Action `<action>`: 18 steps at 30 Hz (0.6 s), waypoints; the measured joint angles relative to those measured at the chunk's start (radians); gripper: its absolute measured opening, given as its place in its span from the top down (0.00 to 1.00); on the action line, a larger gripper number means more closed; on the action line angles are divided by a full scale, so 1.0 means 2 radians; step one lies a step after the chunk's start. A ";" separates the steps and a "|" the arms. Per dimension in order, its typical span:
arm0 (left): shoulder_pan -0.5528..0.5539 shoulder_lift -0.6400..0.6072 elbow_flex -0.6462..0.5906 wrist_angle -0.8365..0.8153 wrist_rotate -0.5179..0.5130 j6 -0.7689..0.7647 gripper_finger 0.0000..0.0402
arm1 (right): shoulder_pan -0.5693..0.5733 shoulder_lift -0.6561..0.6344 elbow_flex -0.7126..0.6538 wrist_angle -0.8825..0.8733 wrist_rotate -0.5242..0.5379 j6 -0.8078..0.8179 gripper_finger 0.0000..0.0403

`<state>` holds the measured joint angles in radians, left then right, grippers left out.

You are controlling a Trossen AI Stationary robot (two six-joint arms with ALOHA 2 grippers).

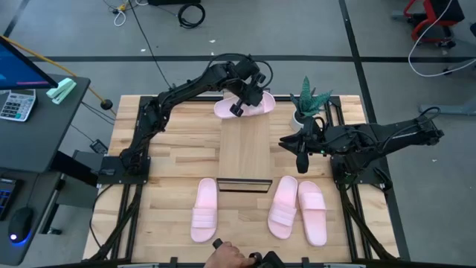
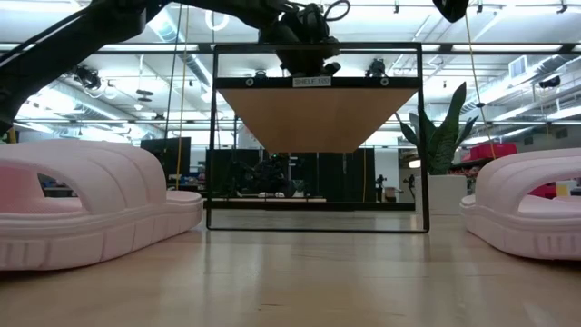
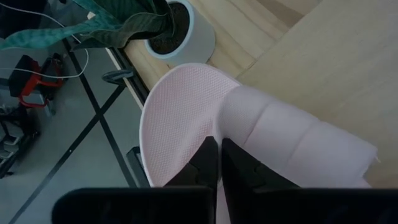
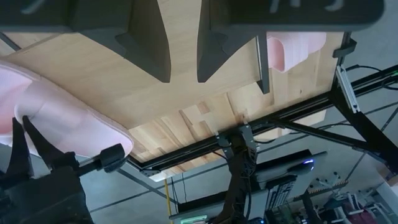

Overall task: Pick and place slides into the shelf
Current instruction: Put the pink slide on the shelf

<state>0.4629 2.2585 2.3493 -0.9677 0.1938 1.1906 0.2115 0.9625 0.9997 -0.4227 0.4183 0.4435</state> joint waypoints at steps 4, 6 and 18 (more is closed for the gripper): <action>0.000 0.004 0.000 0.003 0.001 -0.001 0.95 | 0.000 0.000 0.000 0.000 0.000 0.000 0.79; 0.000 0.004 0.000 0.004 0.001 0.000 0.95 | 0.000 0.000 0.000 -0.001 0.000 0.001 0.79; 0.009 0.004 0.000 0.013 0.002 -0.036 0.87 | 0.000 0.000 0.000 -0.002 0.000 0.001 0.79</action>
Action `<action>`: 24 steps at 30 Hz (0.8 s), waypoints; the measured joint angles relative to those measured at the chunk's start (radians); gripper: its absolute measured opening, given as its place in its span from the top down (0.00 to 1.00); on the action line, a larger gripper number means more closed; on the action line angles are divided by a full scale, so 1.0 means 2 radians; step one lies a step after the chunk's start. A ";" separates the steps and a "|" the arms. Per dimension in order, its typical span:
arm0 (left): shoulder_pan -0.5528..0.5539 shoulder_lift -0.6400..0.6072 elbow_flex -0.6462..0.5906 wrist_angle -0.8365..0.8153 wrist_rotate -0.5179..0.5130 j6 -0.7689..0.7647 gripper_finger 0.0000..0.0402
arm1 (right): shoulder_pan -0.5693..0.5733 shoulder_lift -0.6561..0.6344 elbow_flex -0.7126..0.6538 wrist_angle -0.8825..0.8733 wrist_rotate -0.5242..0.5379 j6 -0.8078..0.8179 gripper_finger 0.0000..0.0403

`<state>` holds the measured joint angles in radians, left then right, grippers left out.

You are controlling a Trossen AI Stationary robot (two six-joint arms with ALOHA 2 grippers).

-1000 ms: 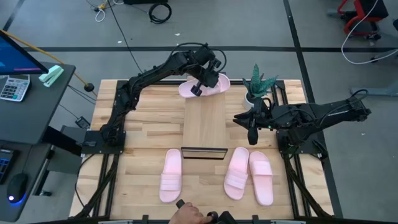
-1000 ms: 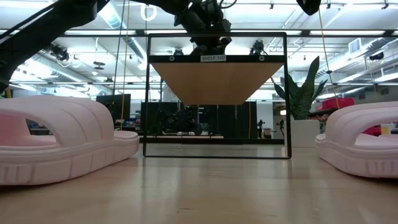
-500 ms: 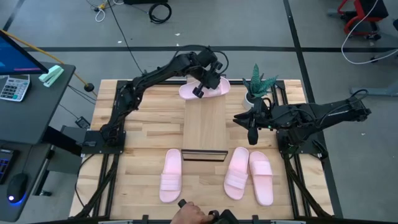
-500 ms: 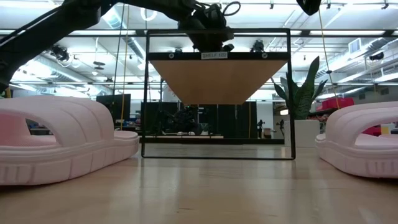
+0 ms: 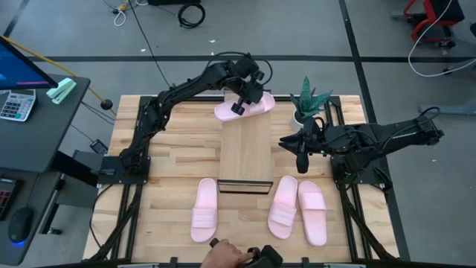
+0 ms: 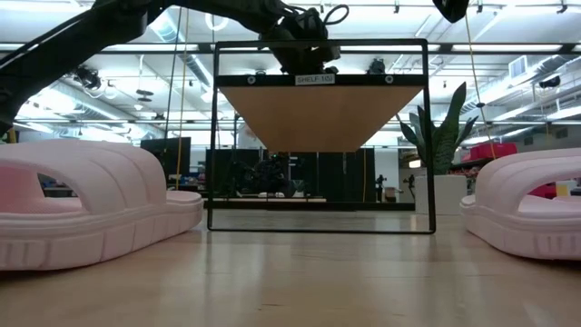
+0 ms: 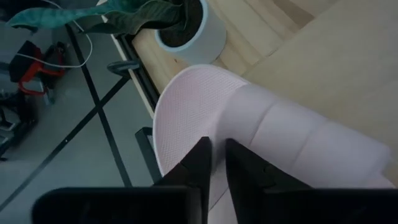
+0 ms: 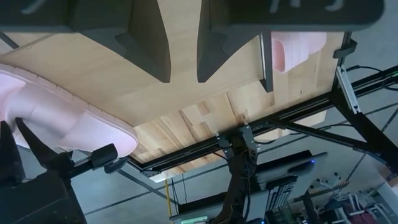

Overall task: Pick and place slides into the shelf
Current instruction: Put the pink slide on the shelf

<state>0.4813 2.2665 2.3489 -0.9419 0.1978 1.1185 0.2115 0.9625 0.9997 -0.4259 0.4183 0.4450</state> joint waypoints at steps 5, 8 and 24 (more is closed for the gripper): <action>0.002 0.000 0.000 -0.002 0.000 -0.005 0.80 | 0.000 0.000 0.000 0.000 0.000 0.000 0.79; 0.002 0.000 0.000 0.000 -0.001 -0.004 0.76 | 0.000 0.000 0.000 0.000 0.000 0.000 0.79; 0.001 -0.001 0.002 0.066 -0.131 -0.023 0.58 | 0.000 0.000 0.000 0.000 0.000 0.000 0.79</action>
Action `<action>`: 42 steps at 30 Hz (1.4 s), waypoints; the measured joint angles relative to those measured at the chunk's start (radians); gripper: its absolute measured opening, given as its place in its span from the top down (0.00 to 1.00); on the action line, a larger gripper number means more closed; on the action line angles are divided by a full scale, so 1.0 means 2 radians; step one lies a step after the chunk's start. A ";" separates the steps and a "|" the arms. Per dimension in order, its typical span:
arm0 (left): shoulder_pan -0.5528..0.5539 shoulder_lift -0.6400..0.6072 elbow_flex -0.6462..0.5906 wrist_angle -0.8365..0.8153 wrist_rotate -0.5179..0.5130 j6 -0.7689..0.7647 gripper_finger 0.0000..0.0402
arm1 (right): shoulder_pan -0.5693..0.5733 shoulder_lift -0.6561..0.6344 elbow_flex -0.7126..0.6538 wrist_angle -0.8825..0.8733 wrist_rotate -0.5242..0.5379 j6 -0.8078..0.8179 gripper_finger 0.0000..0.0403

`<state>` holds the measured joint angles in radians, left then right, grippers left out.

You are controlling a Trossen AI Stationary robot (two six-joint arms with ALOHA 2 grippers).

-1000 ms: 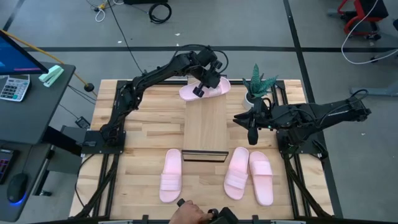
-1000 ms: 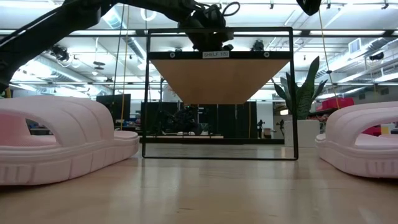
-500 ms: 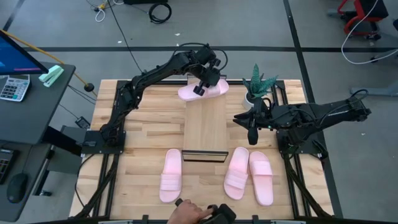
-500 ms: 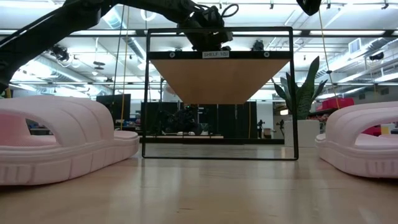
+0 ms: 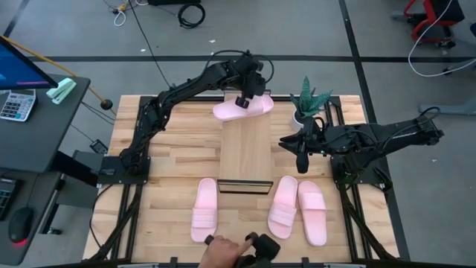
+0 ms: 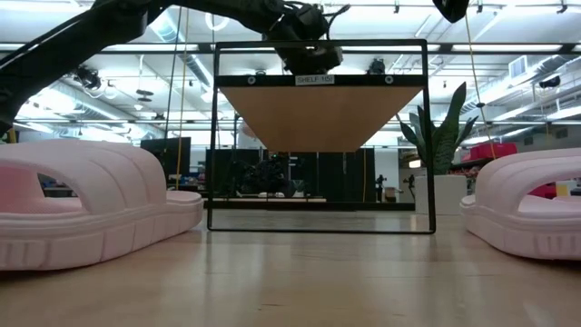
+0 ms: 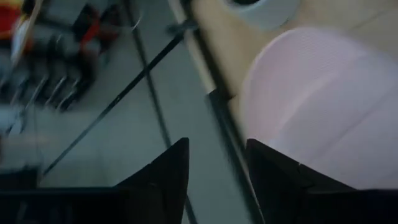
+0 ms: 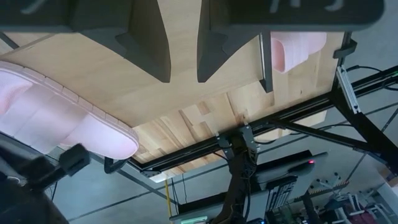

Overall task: Pick and place slides into the shelf
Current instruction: Put the pink slide on the shelf

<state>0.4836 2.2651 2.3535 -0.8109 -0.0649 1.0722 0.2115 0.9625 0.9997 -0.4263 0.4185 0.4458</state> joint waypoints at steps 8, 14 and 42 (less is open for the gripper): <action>-0.004 -0.034 0.001 -0.045 -0.107 -0.131 0.56 | 0.000 0.000 0.000 -0.007 0.000 -0.001 0.79; -0.006 -0.078 0.001 -0.143 -0.034 -0.217 0.60 | 0.000 0.000 0.000 -0.013 0.000 -0.001 0.79; -0.057 -0.104 -0.150 -0.251 0.042 -0.417 0.66 | 0.000 0.000 0.000 -0.024 0.000 0.000 0.79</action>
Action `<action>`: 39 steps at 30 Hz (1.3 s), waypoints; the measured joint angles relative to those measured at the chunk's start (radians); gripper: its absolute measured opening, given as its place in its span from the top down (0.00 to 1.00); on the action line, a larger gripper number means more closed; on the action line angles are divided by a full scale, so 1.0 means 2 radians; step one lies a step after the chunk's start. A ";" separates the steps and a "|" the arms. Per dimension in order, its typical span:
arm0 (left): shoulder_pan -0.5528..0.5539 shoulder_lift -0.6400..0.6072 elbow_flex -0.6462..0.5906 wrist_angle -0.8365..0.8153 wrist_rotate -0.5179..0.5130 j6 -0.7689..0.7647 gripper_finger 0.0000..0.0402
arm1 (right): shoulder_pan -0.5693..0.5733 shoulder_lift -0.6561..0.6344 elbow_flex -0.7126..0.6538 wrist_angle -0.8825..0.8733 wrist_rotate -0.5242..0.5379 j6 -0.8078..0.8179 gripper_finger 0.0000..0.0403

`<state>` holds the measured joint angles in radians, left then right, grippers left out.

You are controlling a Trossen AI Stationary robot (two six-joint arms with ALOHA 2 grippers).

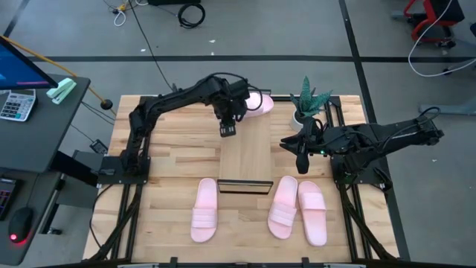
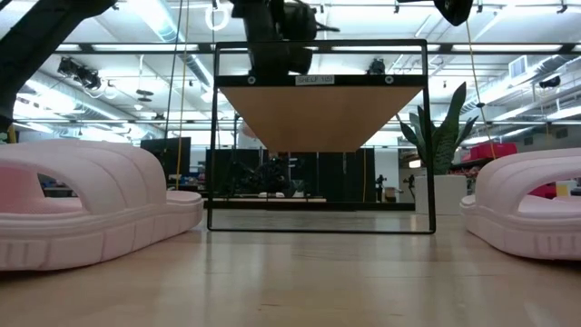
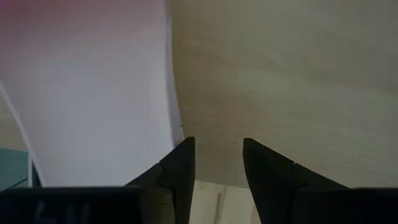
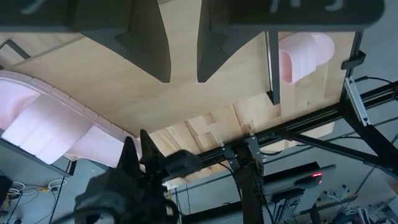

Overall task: Pick and place slides into the shelf
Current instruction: Put the pink slide on the shelf

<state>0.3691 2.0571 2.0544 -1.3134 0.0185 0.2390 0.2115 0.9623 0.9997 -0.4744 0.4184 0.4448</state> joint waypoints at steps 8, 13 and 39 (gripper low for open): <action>0.003 0.000 -0.017 0.014 -0.004 -0.001 0.67 | 0.000 0.000 0.000 0.000 0.000 0.002 0.79; 0.003 0.000 -0.016 0.030 -0.034 -0.007 0.69 | 0.000 0.000 0.000 0.000 0.000 0.002 0.79; 0.004 0.000 -0.016 0.082 -0.091 -0.009 0.82 | 0.000 0.000 0.000 0.000 0.000 0.013 0.79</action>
<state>0.3767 2.0571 2.0232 -1.1501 -0.1643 0.2207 0.2115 0.9623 0.9997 -0.4747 0.4187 0.4713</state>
